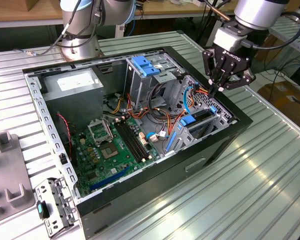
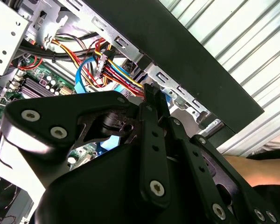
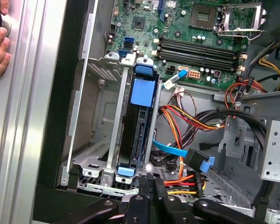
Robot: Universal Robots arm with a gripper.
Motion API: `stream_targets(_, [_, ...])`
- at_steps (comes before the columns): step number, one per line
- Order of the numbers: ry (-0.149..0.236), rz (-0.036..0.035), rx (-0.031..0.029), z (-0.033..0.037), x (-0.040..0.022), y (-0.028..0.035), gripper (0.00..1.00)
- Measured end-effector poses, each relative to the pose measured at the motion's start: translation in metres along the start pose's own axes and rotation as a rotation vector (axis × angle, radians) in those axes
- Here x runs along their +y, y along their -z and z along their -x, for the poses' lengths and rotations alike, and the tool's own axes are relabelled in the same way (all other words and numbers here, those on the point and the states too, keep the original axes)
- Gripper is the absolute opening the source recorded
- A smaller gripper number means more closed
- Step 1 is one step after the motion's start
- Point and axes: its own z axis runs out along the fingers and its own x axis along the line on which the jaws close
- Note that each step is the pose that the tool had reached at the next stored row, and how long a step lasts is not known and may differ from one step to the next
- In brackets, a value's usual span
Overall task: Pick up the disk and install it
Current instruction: 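Insert the first disk wire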
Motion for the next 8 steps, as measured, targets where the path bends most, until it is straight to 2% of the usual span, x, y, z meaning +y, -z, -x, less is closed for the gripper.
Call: stream_targets(8, [-0.003,0.0001,-0.0001,0.0,0.0,0.0,0.17])
